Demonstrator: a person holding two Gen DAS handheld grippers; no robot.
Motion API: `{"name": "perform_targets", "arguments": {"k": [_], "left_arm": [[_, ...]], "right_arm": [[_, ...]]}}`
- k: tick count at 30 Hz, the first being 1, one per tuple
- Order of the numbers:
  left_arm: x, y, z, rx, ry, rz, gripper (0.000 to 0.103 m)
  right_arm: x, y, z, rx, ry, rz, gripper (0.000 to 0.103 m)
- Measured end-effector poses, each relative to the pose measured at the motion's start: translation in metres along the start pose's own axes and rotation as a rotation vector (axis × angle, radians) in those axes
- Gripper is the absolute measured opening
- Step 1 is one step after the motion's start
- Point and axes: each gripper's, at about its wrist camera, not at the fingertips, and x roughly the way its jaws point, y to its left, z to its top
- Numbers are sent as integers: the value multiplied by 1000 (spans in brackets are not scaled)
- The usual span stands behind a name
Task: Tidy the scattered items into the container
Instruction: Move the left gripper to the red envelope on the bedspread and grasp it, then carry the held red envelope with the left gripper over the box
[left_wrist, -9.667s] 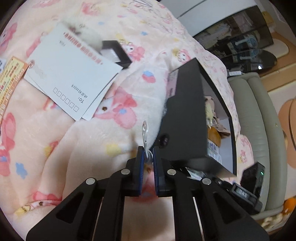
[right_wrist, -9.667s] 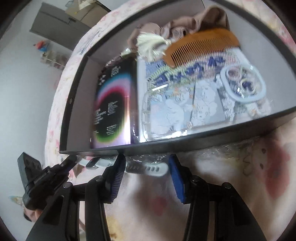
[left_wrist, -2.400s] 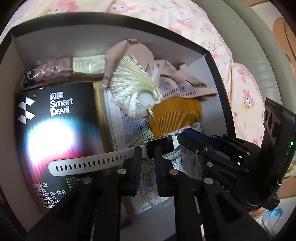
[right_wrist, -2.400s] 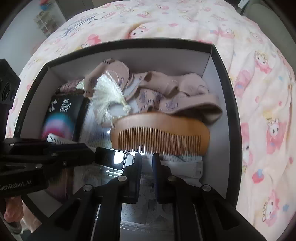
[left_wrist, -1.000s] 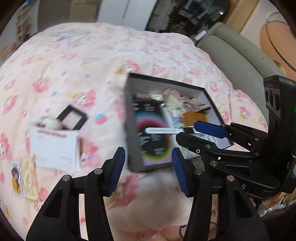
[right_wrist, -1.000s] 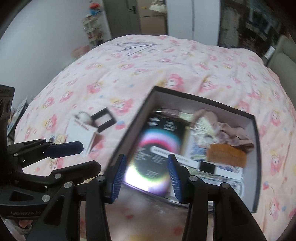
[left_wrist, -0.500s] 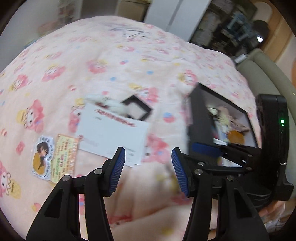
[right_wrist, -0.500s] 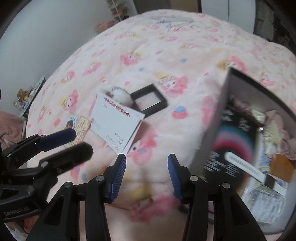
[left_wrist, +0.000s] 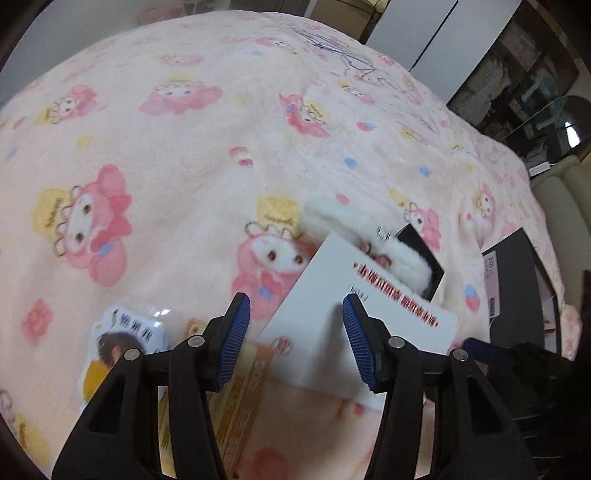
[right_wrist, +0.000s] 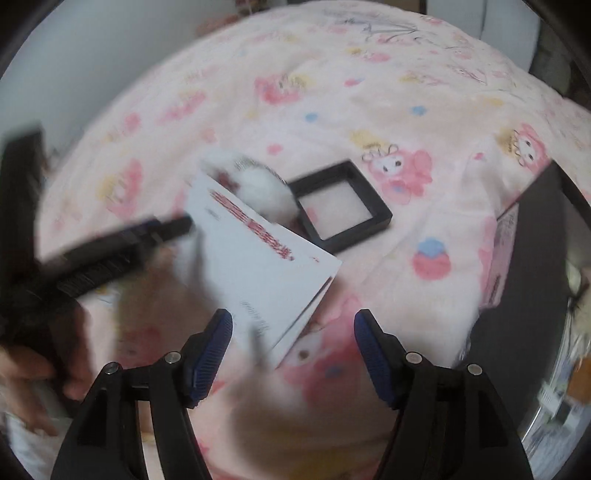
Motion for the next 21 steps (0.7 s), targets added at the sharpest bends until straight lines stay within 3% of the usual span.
{"name": "perform_targets", "arguments": {"k": [3, 7, 8, 10, 13, 16, 21], "left_arm": [[12, -2, 8, -3, 18, -31, 53], [23, -11, 8, -10, 55, -99, 48], [22, -15, 6, 3, 50, -87, 45], [15, -23, 2, 39, 28, -41, 36], [-9, -24, -5, 16, 8, -97, 34], [-44, -33, -12, 16, -41, -175, 34], [-95, -72, -20, 73, -107, -269, 35]], "right_arm": [[26, -9, 7, 26, 40, -14, 66], [36, -20, 16, 104, 37, 144, 63], [35, -20, 17, 107, 29, 162, 51], [30, -20, 17, 96, 12, 138, 40], [8, -28, 12, 106, -25, 174, 28], [-24, -35, 0, 123, -56, 253, 27], [-73, -39, -33, 132, -150, 249, 27]]}}
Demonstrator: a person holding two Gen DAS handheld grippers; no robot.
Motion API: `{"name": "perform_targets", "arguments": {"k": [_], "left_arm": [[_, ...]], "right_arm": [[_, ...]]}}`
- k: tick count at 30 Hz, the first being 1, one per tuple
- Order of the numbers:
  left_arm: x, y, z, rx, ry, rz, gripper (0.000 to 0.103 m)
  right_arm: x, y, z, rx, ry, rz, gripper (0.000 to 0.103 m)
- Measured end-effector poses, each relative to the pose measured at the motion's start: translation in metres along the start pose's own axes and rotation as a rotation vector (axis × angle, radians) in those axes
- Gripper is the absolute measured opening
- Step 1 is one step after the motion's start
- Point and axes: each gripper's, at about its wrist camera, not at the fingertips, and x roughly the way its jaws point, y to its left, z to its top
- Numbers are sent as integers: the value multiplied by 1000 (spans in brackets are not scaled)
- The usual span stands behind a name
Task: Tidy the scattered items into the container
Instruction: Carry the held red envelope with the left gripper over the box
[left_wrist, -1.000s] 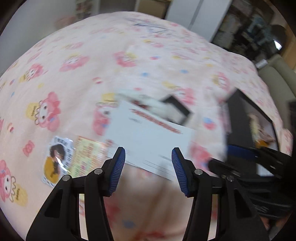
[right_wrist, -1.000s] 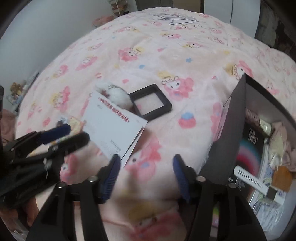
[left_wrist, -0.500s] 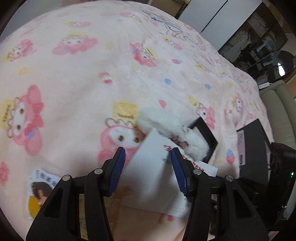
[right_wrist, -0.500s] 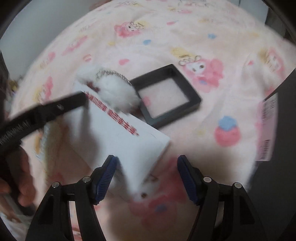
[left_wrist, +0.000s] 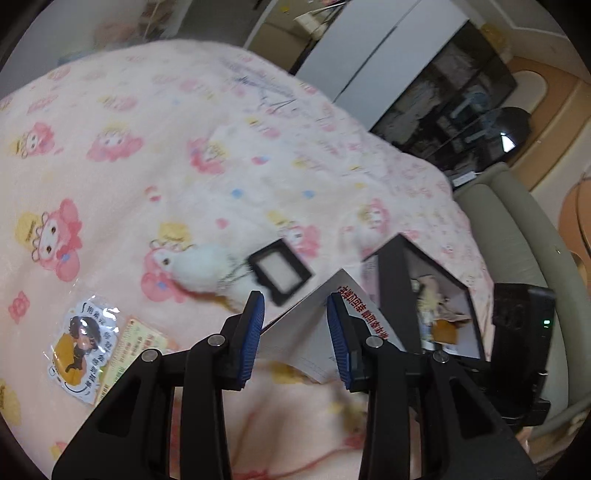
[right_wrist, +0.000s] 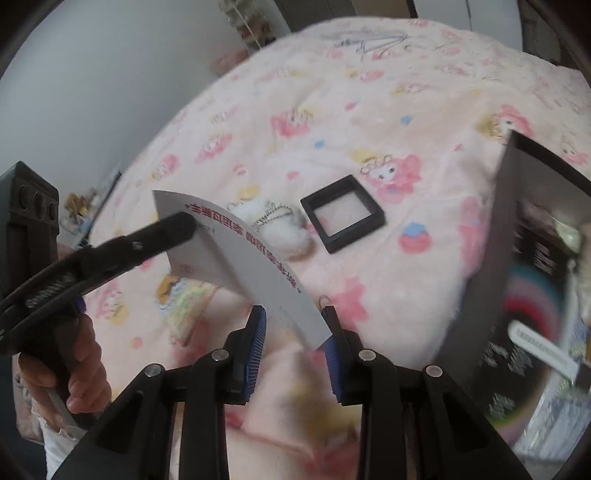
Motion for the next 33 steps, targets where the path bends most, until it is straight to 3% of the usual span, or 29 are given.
{"name": "perform_targets", "arguments": {"k": [10, 16, 21, 27, 30, 33], "left_arm": [[-1, -96, -17, 156, -13, -105, 34], [12, -131, -32, 216, 36, -194, 34], [31, -178, -18, 356, 40, -136, 34], [44, -171, -31, 318, 80, -192, 34], [57, -175, -35, 346, 106, -147, 34], [61, -196, -35, 455, 90, -79, 34]], "right_arm": [[-112, -44, -40, 61, -257, -59, 23], [-131, -72, -71, 122, -269, -16, 23], [-151, -79, -62, 81, -350, -132, 23], [-171, -100, -72, 100, -371, -132, 23], [-165, -106, -73, 99, -363, -154, 23], [-160, -108, -64, 84, -350, -207, 23]]}}
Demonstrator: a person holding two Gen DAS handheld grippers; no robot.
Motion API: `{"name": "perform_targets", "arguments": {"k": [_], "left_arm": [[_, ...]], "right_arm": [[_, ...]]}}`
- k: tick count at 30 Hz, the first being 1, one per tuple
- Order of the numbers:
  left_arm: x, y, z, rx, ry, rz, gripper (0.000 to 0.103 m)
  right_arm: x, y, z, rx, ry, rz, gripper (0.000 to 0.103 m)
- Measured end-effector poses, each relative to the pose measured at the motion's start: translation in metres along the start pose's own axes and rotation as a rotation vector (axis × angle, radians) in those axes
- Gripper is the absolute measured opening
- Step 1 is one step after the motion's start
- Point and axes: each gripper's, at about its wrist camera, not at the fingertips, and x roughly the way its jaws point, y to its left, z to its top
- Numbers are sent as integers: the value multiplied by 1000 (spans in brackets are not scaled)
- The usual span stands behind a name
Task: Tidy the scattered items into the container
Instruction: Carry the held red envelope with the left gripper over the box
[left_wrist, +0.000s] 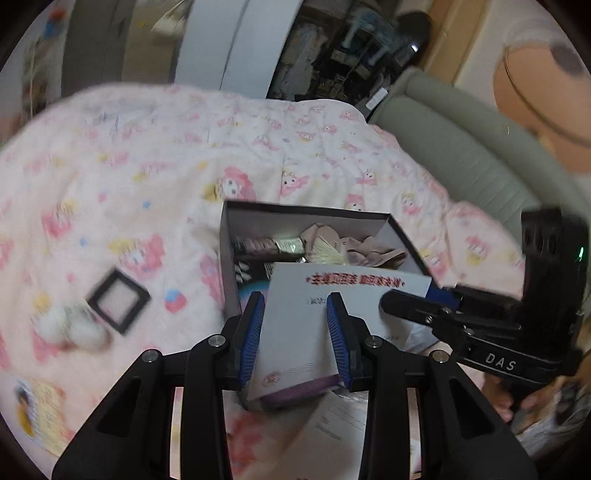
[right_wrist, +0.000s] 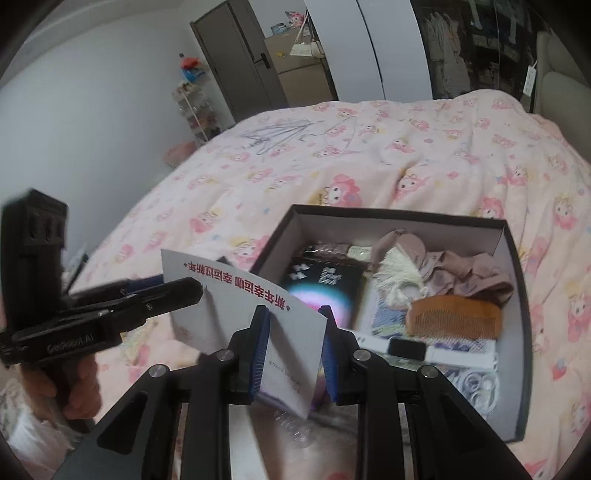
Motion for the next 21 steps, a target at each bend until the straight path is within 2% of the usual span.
{"name": "perform_targets", "arguments": {"k": [3, 5, 8, 11, 13, 16, 17, 19, 21], "left_arm": [[0, -13, -3, 79, 2, 1, 36], [9, -14, -11, 96, 51, -18, 36], [24, -18, -25, 133, 133, -31, 36], [29, -28, -34, 184, 159, -28, 36], [28, -31, -30, 183, 153, -36, 35], [32, -34, -14, 187, 140, -35, 29], [35, -36, -9, 194, 143, -28, 28], [42, -43, 3, 220, 152, -7, 19], [48, -53, 13, 266, 155, 9, 19]], "right_arm": [[-3, 1, 0, -41, -27, -48, 25], [-5, -1, -5, -67, -22, -58, 25], [-3, -11, -18, -72, 33, -33, 25], [-2, -19, -30, -81, 93, -6, 25], [-2, -23, -36, -82, 119, 3, 25], [-2, -31, -35, -45, 112, -21, 25], [-1, -35, -33, -29, 107, -38, 25], [-2, -42, -29, 2, 89, -91, 25], [-4, -47, -26, 10, 61, -144, 23]]}}
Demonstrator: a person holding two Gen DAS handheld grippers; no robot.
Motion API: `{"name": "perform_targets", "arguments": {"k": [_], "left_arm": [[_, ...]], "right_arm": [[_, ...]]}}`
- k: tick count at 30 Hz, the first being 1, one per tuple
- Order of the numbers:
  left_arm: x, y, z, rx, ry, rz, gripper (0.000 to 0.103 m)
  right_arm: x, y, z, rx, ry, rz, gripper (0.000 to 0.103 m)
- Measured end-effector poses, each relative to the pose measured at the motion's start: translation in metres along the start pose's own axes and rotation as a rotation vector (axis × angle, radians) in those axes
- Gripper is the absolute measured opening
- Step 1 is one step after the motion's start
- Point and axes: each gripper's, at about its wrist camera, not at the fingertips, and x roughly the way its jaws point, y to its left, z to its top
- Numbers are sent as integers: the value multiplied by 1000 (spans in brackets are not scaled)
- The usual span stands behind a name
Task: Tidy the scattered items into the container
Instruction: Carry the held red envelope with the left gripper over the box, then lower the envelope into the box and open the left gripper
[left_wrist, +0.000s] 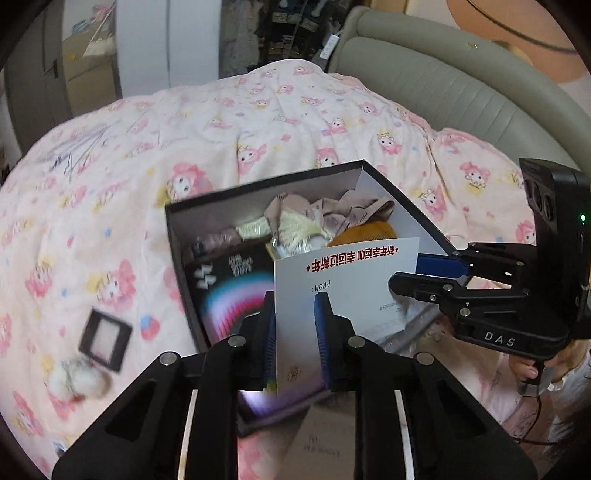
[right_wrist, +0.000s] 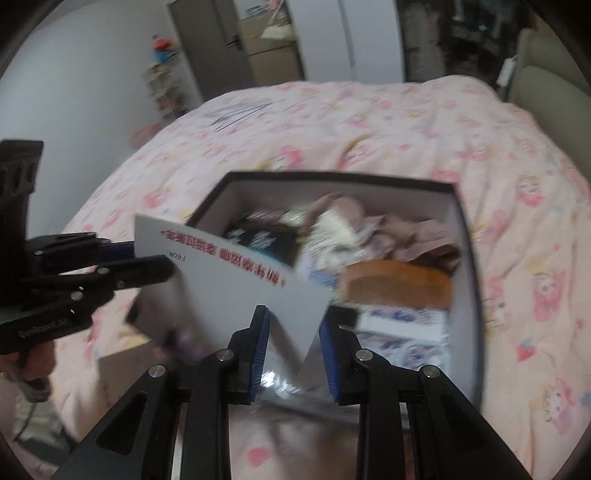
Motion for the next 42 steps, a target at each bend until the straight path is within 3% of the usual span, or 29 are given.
{"name": "perform_targets", "arguments": {"k": [4, 8, 10, 11, 15, 17, 21, 28, 34, 36, 37, 42], "left_arm": [[9, -18, 29, 123, 27, 66, 15], [24, -28, 43, 220, 74, 33, 17], [38, -21, 35, 186, 117, 9, 21], [45, -17, 30, 160, 139, -10, 21], [68, -9, 12, 81, 228, -40, 23], [68, -8, 6, 68, 243, -57, 32], [55, -5, 3, 85, 222, -58, 36], [47, 5, 24, 57, 212, -74, 38], [39, 27, 39, -82, 142, -169, 39], [39, 28, 36, -81, 113, -151, 27], [40, 25, 33, -55, 105, -120, 14], [55, 6, 15, 80, 159, -47, 8]], "right_arm": [[2, -9, 7, 5, -9, -42, 23], [0, -22, 14, 36, -38, -95, 23], [-7, -31, 12, 48, -82, -101, 22], [-8, -33, 11, 49, -90, -91, 14], [2, -36, 9, 19, -37, -84, 8], [4, -31, 9, -10, -32, -88, 7], [5, -28, 8, -26, -13, -32, 7], [2, -20, -2, -60, -22, -22, 5], [-3, -22, -4, -75, -49, -24, 3], [-1, -21, -5, -88, -43, -25, 3], [1, -19, -6, -102, -37, -41, 3], [9, -16, -11, -188, 21, -94, 4]]}}
